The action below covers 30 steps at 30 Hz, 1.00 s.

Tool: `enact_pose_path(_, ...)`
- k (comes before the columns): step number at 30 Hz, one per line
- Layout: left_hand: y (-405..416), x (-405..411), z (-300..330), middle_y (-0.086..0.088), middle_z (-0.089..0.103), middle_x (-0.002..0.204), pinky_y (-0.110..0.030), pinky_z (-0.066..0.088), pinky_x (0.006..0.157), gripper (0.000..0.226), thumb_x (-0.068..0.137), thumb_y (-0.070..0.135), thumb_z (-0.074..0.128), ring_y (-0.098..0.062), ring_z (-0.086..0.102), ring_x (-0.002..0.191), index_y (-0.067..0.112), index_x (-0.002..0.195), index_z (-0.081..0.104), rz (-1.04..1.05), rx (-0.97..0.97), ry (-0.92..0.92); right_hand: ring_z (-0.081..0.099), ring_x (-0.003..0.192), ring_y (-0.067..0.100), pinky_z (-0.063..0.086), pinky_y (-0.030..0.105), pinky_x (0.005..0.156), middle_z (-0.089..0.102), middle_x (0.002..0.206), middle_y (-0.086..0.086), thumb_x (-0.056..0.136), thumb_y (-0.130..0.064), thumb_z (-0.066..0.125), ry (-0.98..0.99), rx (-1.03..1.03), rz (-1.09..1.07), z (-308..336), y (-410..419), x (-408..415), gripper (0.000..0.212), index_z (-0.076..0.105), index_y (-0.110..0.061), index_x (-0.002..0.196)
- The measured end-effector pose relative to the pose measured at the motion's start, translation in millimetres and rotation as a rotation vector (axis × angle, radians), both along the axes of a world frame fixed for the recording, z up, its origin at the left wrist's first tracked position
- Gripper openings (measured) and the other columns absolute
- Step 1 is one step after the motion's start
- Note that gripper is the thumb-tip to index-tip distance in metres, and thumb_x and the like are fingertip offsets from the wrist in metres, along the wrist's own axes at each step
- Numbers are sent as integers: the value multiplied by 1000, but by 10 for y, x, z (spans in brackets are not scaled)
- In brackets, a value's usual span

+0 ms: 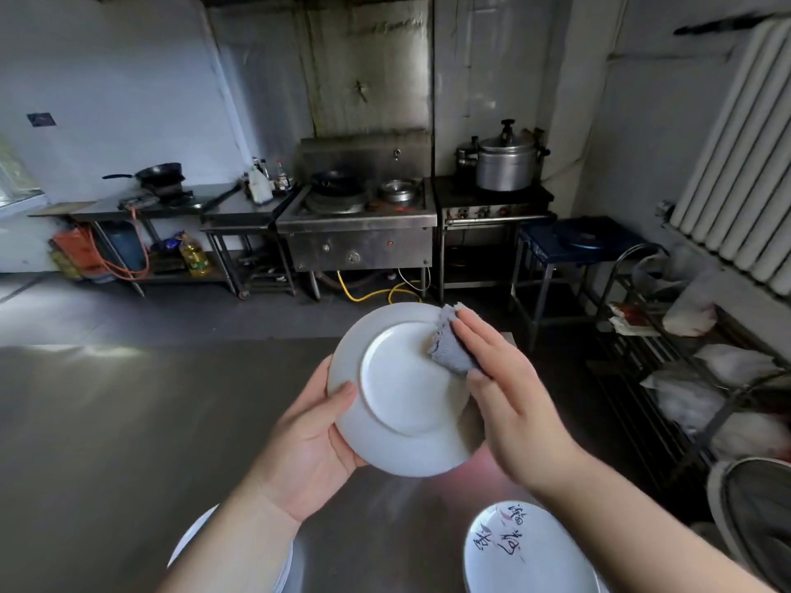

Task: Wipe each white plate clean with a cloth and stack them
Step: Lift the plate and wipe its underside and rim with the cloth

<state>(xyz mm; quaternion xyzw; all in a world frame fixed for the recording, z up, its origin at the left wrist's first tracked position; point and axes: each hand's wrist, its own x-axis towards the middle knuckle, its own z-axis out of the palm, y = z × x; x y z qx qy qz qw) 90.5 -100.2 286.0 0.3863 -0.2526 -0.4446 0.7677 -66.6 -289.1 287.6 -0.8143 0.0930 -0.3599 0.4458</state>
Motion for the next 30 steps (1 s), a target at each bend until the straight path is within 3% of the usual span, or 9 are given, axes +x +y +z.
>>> enact_pose_path(3,-76,-78,-73,-14,56,153,-56,59,85,55,98,21,60,-33,63,128,25,151,50,64,-25,18,-4,163,17,4,31,130,-8,176,-4,109,-41,44,77,-129,-28,-382,452,-131,76,3,-15,167)
enact_pose_path(6,-142,-129,-144,-15,54,154,-61,57,89,53,99,20,59,-36,62,131,26,151,49,82,-24,27,-16,160,11,-2,35,130,-24,172,-13,105,-57,42,169,-107,-34,-448,529,-124,88,-10,-20,165)
enact_pose_path(11,-263,-178,-124,-15,54,155,-59,56,92,49,104,17,53,-39,55,139,25,152,50,125,-87,72,-1,158,-5,3,19,128,-1,175,-16,106,-56,36,137,-99,-138,-71,71,92,76,11,-21,168)
enact_pose_path(13,-331,-224,-104,-14,55,154,-56,57,91,49,103,17,54,-41,54,140,27,150,51,135,-101,76,-8,159,0,-2,17,127,-10,175,-16,104,-65,34,112,-76,-170,-200,241,111,83,2,-23,168)
enact_pose_path(16,-387,-248,-120,-14,55,154,-53,58,88,53,97,13,60,-39,56,138,29,147,55,135,-77,63,-15,160,6,-3,28,130,-19,173,-18,103,-72,30,75,23,-184,-510,579,74,82,-9,-33,164)
enact_pose_path(20,-352,-133,-66,-11,61,149,-59,57,91,63,89,13,63,-36,61,133,30,149,53,50,-12,83,20,157,1,16,19,127,27,170,-16,105,-52,37,-94,132,-270,-338,213,59,65,36,-19,161)
enact_pose_path(24,-282,-20,9,-10,63,145,-47,60,83,51,92,28,64,-29,67,122,31,143,62,-28,92,73,49,144,3,37,36,123,59,149,-18,105,-49,41,-33,132,-69,-20,-282,53,52,65,-20,142)
enact_pose_path(27,-282,-84,-63,-11,60,150,-51,60,86,50,97,24,62,-31,64,129,30,146,59,-42,59,87,38,148,-3,29,39,127,50,157,-16,104,-53,39,72,55,-48,43,-333,17,59,58,-21,149)
enact_pose_path(30,-354,-212,-139,-14,61,148,-52,60,85,50,98,18,60,-35,64,130,27,148,56,46,-18,146,1,157,-7,5,30,131,8,173,-15,100,-68,27,184,-95,-158,-178,78,-50,83,19,-19,166)
